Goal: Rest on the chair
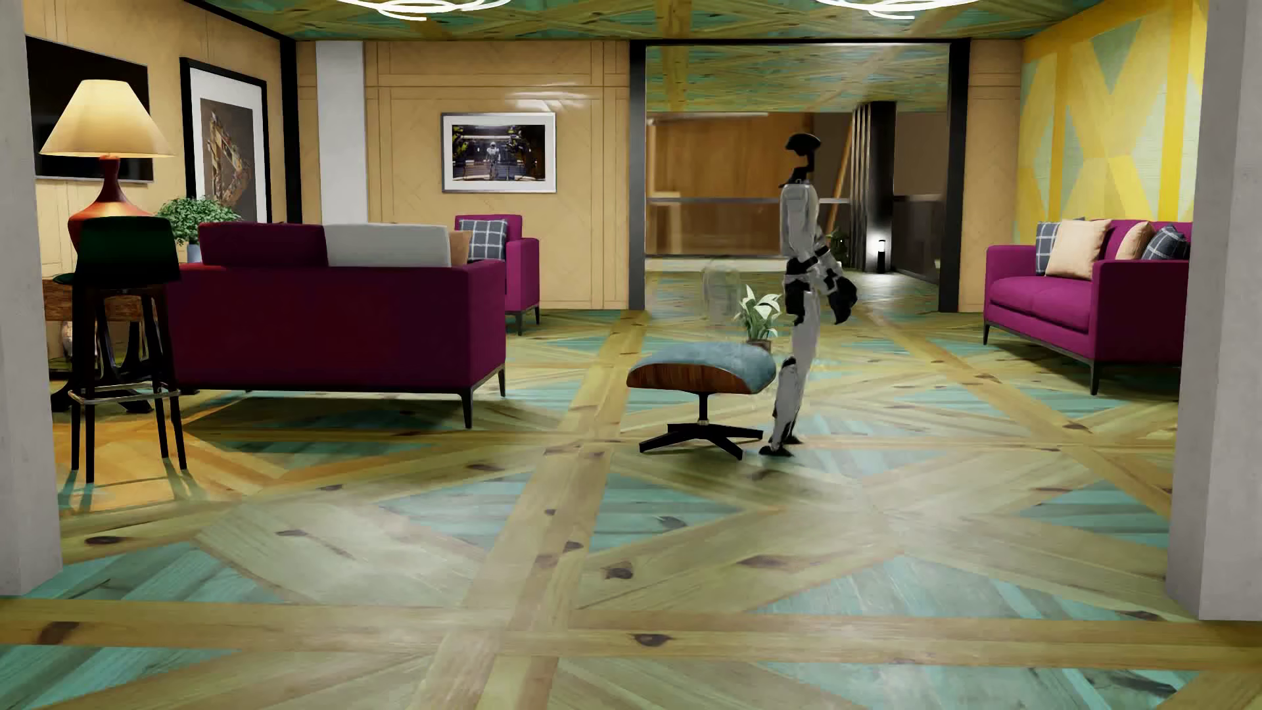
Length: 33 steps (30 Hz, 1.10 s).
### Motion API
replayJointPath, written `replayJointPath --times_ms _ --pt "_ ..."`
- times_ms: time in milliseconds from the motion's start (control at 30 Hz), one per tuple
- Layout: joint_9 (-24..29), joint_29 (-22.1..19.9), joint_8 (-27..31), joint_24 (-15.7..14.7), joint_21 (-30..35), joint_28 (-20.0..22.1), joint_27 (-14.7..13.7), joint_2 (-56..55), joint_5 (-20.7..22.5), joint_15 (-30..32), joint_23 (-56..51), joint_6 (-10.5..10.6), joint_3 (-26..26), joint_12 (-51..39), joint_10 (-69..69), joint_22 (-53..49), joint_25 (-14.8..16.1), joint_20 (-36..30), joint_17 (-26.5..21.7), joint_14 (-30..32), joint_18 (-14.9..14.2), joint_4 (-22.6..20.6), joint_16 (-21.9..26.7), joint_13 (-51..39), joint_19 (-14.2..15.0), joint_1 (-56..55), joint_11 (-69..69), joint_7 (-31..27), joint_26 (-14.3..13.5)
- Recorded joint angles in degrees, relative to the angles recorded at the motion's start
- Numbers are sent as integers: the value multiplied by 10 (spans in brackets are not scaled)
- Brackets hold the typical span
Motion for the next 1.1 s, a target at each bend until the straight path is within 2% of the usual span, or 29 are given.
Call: replayJointPath --times_ms 67,133,333,500,600,700,800,867,1000,1033,1100 --pt "-19 -24 -5 -5 -3 19 27 17 -1 -9 74 -1 -1 10 -17 62 4 16 11 -3 -1 -1 -16 1 0 29 2 6 19" --pt "-36 -31 -5 -6 -7 24 36 25 -4 -14 109 -1 -4 28 -21 86 -3 33 10 -9 -4 -1 -28 4 3 41 3 9 27" --pt "-63 -1 3 11 -30 -25 16 32 -7 -22 53 2 -6 86 -21 23 2 44 -18 -22 -8 2 -46 48 2 53 6 5 6" --pt "-68 -8 30 3 -26 -14 26 30 -7 -34 53 3 -6 83 -13 24 8 42 6 -19 1 5 -55 46 5 40 -1 -8 12" --pt "-63 0 23 9 -27 -20 19 32 -4 -21 30 1 -7 76 -15 17 5 31 10 -18 4 3 -40 53 -1 43 0 -6 6" --pt "-61 8 10 -4 -21 -6 15 34 -3 -19 29 0 -6 71 -22 30 1 36 12 -18 2 1 -38 54 -3 50 1 -2 10" --pt "-60 2 6 -6 -17 -1 18 35 -2 -20 44 1 -6 68 -21 37 -1 35 14 -20 2 0 -38 47 -6 49 0 -1 12" --pt "-53 -4 5 -1 -16 -7 27 35 -1 -17 54 1 -5 61 -19 34 9 25 14 -17 5 -2 -38 38 -9 46 0 -3 13" --pt "-27 -8 10 9 7 -17 39 -1 -2 -22 53 2 -5 26 24 13 18 -15 11 -20 14 -5 -40 4 -21 4 42 -10 15" --pt "-3 -5 10 16 23 -16 38 -9 -2 -25 46 1 -3 2 30 11 14 -27 11 -16 15 -4 -41 -15 -18 1 61 -13 15" --pt "24 0 31 19 60 -12 40 -80 -10 -35 28 -1 2 -40 117 -6 8 -59 10 -34 15 0 -42 -58 -18 -80 133 -25 22"
